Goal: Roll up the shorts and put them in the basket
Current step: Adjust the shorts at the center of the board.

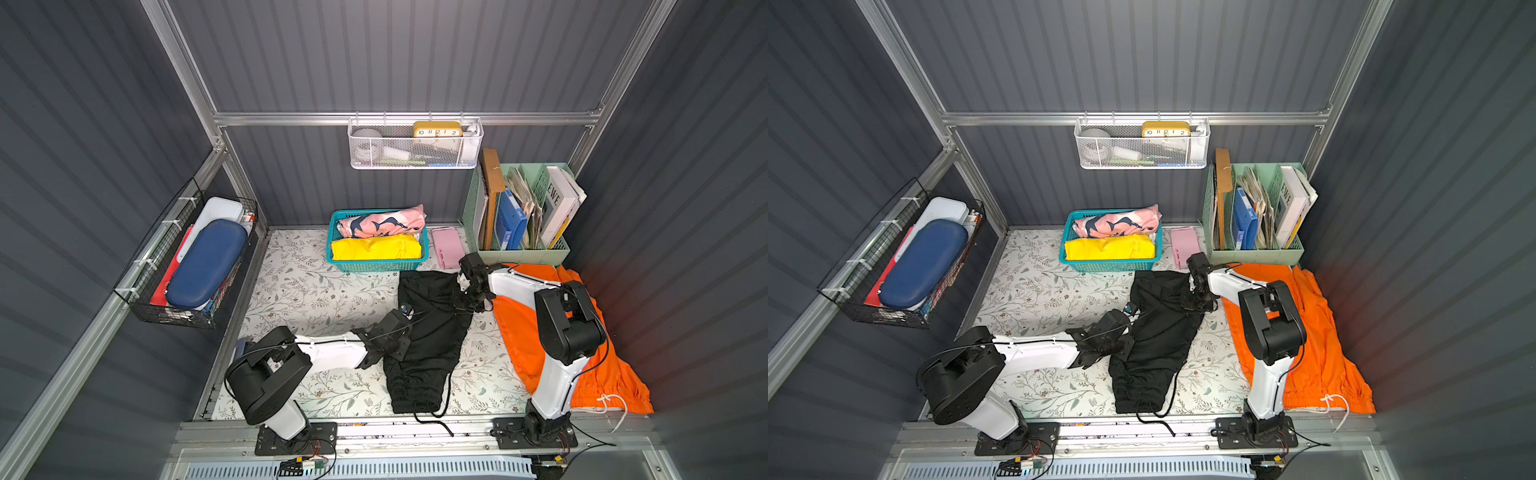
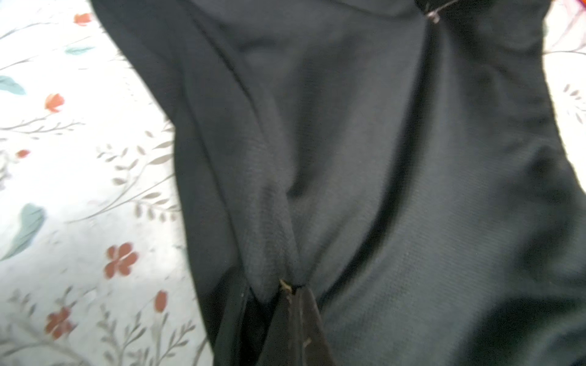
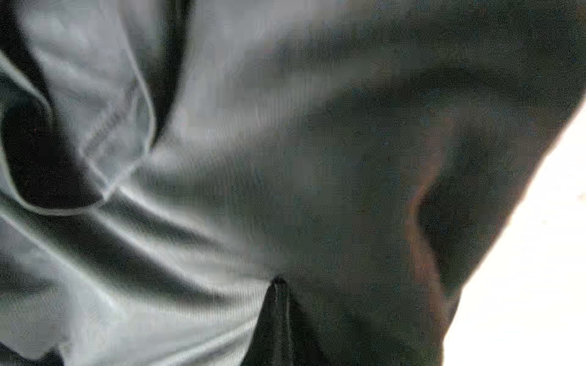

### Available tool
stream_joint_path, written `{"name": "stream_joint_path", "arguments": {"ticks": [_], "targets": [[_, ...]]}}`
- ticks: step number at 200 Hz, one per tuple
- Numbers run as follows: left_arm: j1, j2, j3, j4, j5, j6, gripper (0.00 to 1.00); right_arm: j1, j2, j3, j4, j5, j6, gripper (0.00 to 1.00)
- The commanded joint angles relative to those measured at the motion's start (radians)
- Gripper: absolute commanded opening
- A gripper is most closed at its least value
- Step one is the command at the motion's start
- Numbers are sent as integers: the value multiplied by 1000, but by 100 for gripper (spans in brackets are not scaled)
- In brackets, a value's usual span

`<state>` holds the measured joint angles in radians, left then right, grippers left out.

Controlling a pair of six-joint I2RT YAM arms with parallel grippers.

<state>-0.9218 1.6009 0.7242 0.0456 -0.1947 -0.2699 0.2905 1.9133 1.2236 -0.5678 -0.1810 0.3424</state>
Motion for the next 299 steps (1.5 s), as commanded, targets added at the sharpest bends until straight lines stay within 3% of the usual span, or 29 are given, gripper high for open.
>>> {"name": "stream_joint_path", "arguments": {"ticks": [1, 35, 46, 54, 89, 102, 122, 143, 154, 163, 175, 192, 247, 269, 299], "targets": [[9, -28, -11, -95, -63, -51, 0, -13, 65, 28, -30, 48, -26, 0], [8, -78, -30, -75, -66, -59, 3, -17, 72, 62, -42, 21, -45, 0], [9, -104, -35, -51, -60, -40, 11, -17, 34, 49, -31, 3, -54, 0], [8, -124, -35, -34, -52, -20, 25, -17, -6, 28, -20, -10, -58, 0], [8, -185, 3, -11, -10, 51, 48, -16, -217, -78, -23, -4, -52, 53], [8, -187, 22, -12, 21, 71, 59, -16, -282, -123, -39, -17, -29, 64], [8, -171, 47, -15, 84, 86, 62, -9, -355, -204, -72, -42, 15, 73], [9, -153, 51, -9, 134, 77, 61, 17, -425, -305, -79, -56, 63, 77], [8, -147, 41, 4, 153, 68, 55, 43, -460, -354, -80, -45, 91, 79], [9, -144, 30, 18, 173, 62, 44, 60, -488, -388, -77, -44, 112, 81], [8, -135, 15, 34, 194, 56, 20, 81, -515, -430, -66, -55, 143, 81], [8, -114, 8, 39, 211, 48, 0, 118, -540, -474, -37, -108, 187, 83], [8, -25, -5, 49, 227, -3, 0, 180, -489, -569, 107, -181, 292, 80], [8, -5, -6, 42, 227, -15, 0, 182, -440, -561, 108, -167, 285, 69], [8, 0, -8, 40, 207, -17, 0, 177, -387, -532, 141, -140, 272, 42]]}}
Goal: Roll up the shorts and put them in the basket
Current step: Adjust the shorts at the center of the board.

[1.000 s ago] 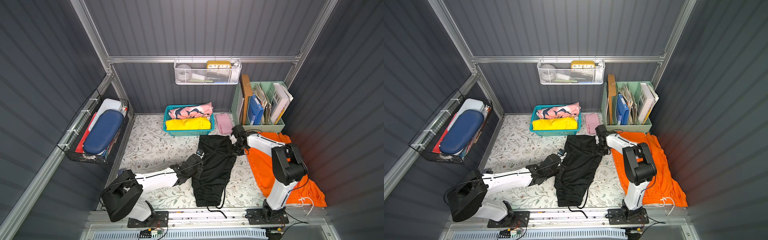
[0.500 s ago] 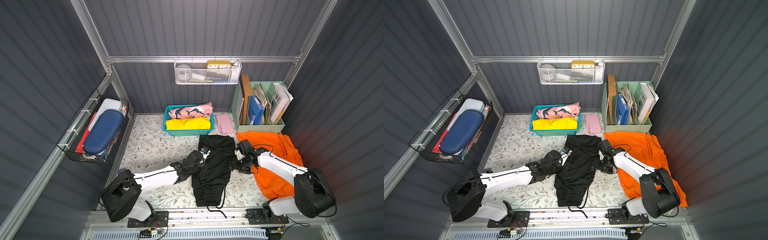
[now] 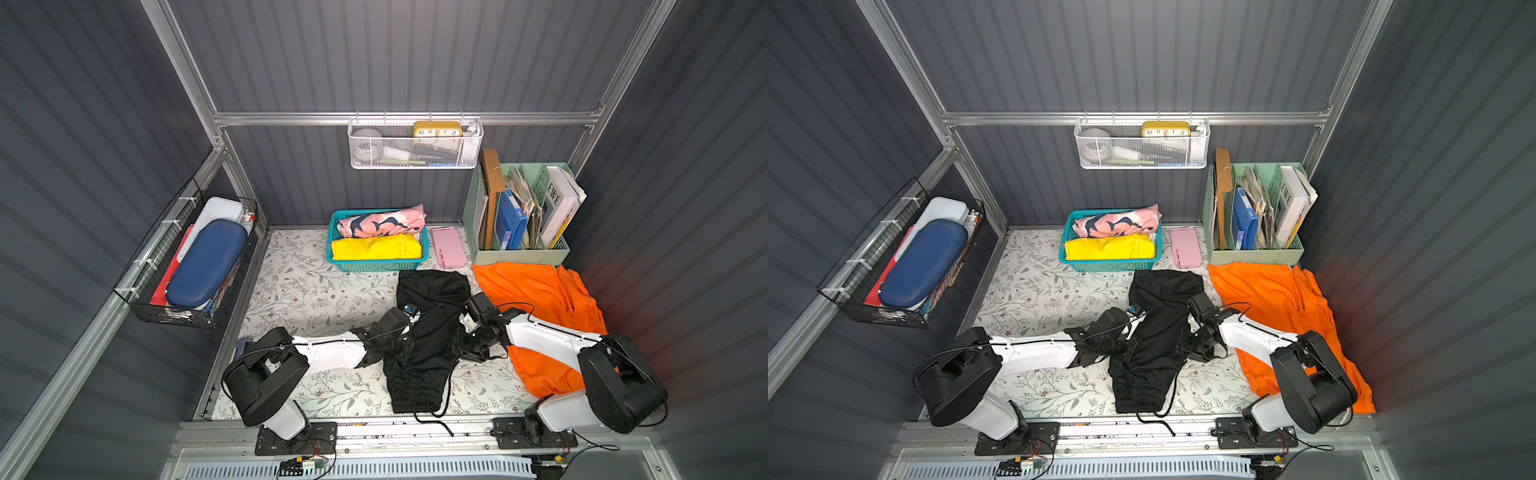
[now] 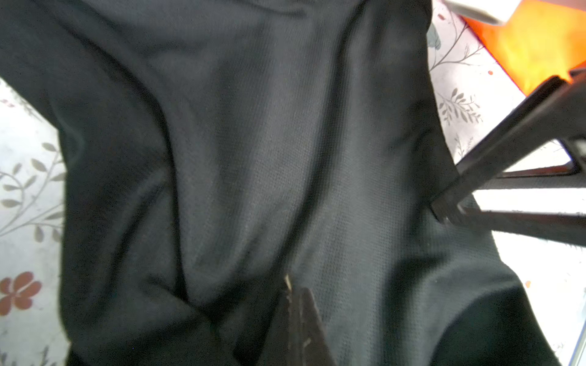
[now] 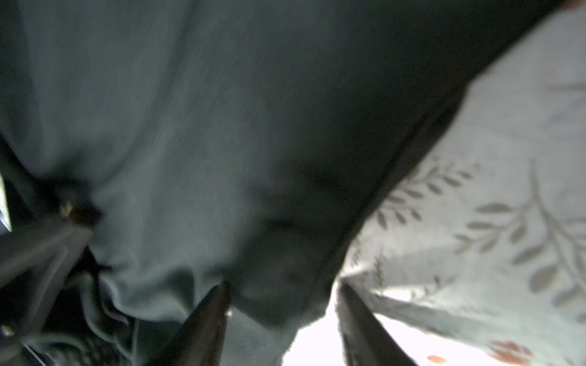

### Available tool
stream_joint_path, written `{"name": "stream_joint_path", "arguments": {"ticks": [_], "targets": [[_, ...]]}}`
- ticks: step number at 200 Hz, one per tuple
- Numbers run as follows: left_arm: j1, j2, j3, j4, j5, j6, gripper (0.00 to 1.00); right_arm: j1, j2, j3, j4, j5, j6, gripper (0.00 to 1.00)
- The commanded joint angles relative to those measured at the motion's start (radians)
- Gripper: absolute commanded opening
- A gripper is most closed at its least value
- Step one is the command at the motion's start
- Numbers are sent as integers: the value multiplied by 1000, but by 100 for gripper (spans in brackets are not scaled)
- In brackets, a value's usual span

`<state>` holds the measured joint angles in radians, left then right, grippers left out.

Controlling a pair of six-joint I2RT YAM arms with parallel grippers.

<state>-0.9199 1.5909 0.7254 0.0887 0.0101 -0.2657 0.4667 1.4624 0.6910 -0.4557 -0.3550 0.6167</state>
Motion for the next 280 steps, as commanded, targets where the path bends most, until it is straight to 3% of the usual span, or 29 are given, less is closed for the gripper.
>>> {"name": "stream_joint_path", "arguments": {"ticks": [1, 49, 125, 138, 165, 174, 197, 232, 280], "targets": [[6, 10, -9, -3, 1, -21, 0, 0, 64, 3, 29, 34, -4, 41], [13, 99, 54, -3, -37, 34, 0, -67, 155, 102, 7, 59, -74, 1], [80, 257, 220, -25, -31, 79, 0, -169, 248, 266, -62, 54, -195, 0], [84, 258, 239, -29, -24, 91, 0, -175, 241, 278, -69, 50, -208, 12], [84, 223, 258, -13, 30, 99, 3, -178, 172, 266, -80, 41, -221, 61], [85, 200, 258, -2, 54, 96, 7, -178, 140, 257, -88, 45, -221, 69], [84, 135, 248, 14, 88, 79, 16, -178, 45, 218, -115, 37, -212, 79], [82, 14, 200, 47, 194, 98, 42, -162, -136, 114, -161, -11, -172, 88], [81, -70, 87, 27, 278, 70, 43, -82, -346, -10, -191, -87, -87, 90]]}}
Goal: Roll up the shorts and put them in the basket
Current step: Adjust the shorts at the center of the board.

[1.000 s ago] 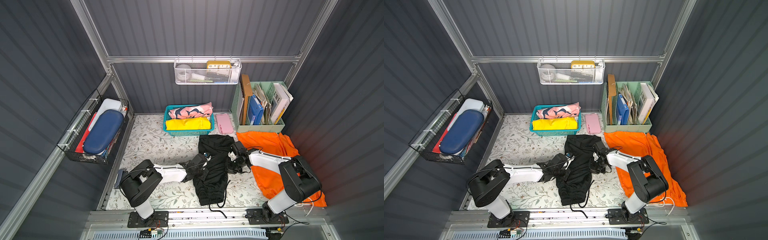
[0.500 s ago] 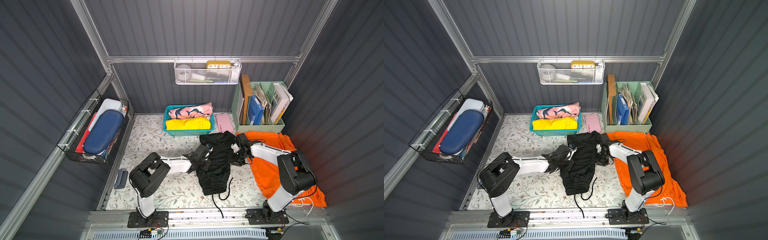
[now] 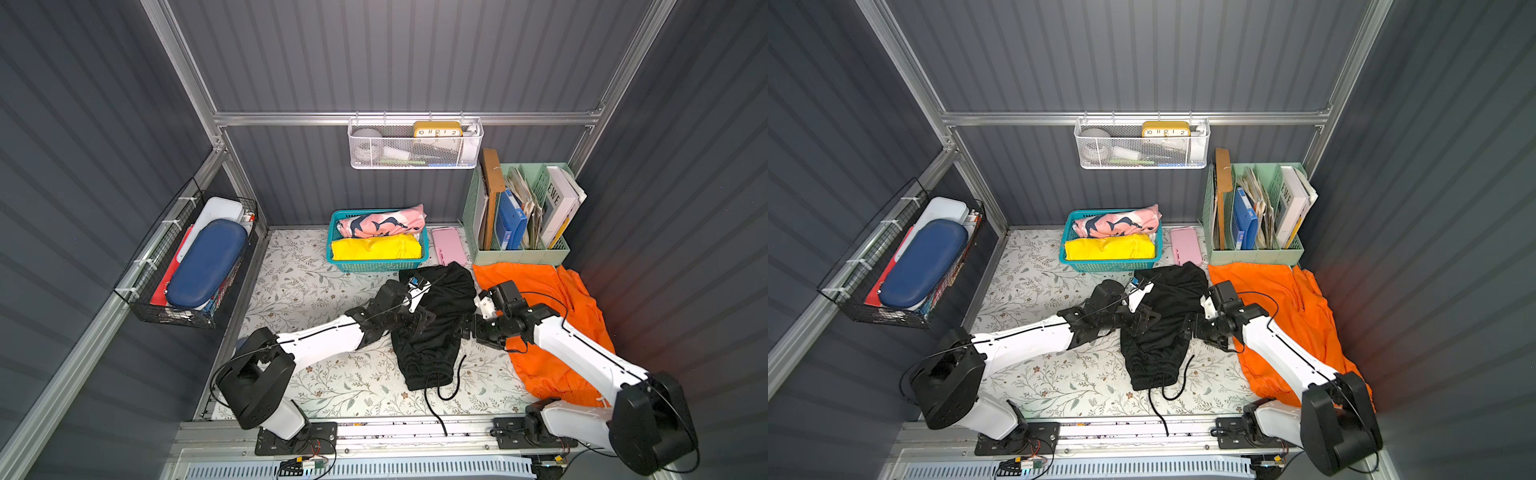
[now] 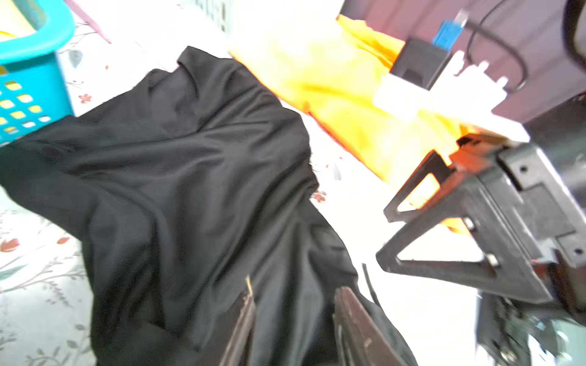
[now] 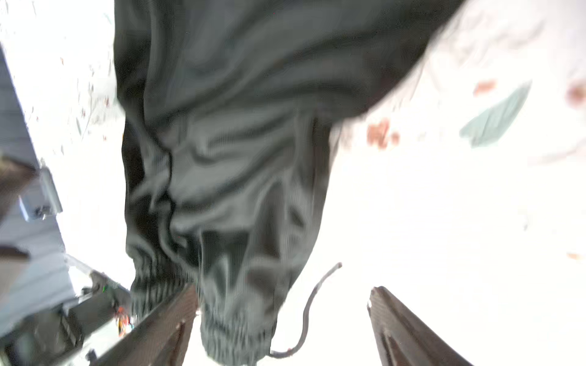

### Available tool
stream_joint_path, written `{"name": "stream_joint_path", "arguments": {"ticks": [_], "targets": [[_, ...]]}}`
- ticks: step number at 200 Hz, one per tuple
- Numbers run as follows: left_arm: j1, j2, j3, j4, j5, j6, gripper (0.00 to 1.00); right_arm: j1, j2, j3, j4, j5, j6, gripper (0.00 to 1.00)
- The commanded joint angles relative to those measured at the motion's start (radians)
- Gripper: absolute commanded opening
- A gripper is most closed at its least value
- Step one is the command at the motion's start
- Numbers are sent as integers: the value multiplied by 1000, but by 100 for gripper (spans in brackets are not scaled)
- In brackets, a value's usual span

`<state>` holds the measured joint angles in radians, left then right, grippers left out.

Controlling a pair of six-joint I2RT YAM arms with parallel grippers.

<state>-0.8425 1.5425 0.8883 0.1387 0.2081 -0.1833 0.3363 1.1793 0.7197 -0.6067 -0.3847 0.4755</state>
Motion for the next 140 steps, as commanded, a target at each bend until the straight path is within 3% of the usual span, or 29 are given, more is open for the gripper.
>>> {"name": "stream_joint_path", "arguments": {"ticks": [1, 54, 88, 140], "targets": [[4, -24, -80, -20, 82, -15, 43, 51, -65, -40, -41, -59, 55, 90], [-8, -90, -224, 42, 109, -100, 16, 142, -83, -176, 96, -104, 236, 91], [-8, -107, -264, 29, 87, -120, 11, 176, -100, -256, 244, -127, 346, 91], [-9, -100, -357, 44, 56, -175, 6, 206, -66, -254, 303, -120, 386, 91]]}}
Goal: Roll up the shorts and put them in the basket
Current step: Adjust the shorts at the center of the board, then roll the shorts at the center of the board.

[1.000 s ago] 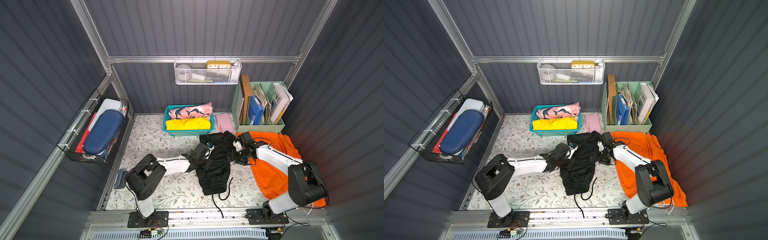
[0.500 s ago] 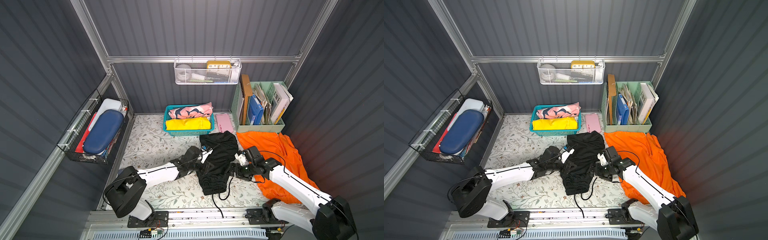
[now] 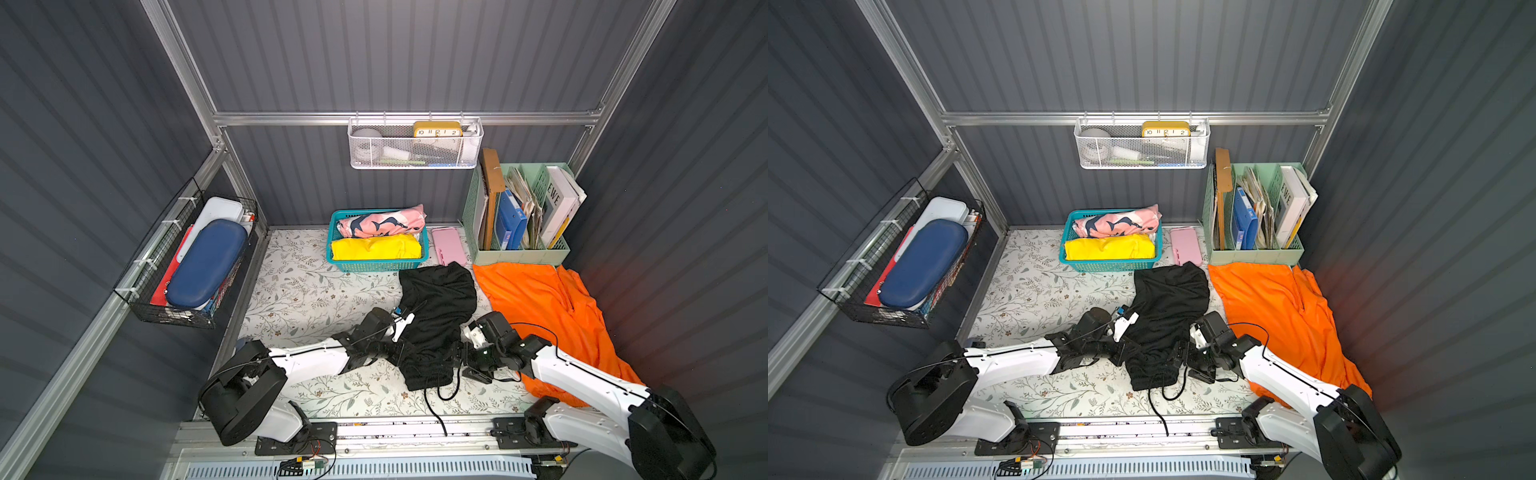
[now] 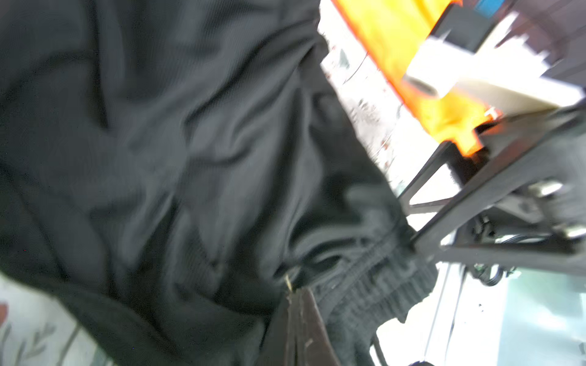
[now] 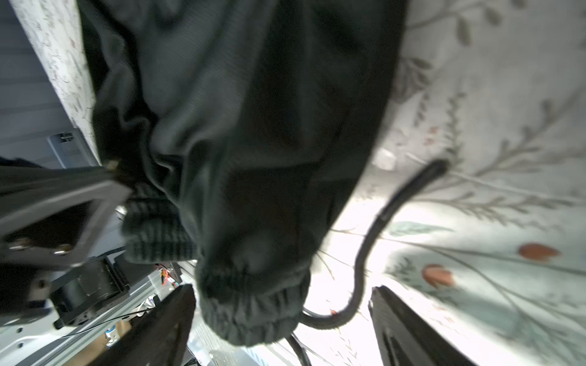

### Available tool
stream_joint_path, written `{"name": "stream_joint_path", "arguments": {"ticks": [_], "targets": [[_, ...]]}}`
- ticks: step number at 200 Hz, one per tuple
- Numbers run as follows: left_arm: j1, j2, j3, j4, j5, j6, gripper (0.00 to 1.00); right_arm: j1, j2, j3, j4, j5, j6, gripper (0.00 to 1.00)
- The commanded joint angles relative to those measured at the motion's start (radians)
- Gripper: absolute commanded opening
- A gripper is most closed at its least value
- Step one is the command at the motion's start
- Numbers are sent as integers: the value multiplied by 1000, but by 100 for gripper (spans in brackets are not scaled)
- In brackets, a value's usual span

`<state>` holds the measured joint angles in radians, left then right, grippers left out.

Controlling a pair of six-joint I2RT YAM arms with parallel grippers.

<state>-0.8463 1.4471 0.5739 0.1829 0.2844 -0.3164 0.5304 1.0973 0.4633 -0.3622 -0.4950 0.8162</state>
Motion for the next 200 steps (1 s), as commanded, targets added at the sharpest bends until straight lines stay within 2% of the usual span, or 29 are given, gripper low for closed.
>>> {"name": "stream_joint_path", "arguments": {"ticks": [1, 66, 118, 164, 185, 200], "targets": [[-5, -4, -43, 1, -19, -42, 6, 11, 16, 3, 60, -10, 46, 91], [-7, 55, -61, 0, -42, -63, 4, 40, 93, -38, 151, -29, 115, 91], [-6, 64, -74, -4, -54, -80, 2, 105, 155, -86, 251, -8, 218, 91], [-5, 70, -95, 2, -55, -89, 1, 111, 193, -118, 301, 14, 266, 90], [-6, 74, -100, 9, -52, -92, 1, 111, 199, -123, 322, 31, 281, 85], [-6, 70, -101, 10, -52, -92, 1, 112, 211, -116, 337, 27, 287, 75]]}}
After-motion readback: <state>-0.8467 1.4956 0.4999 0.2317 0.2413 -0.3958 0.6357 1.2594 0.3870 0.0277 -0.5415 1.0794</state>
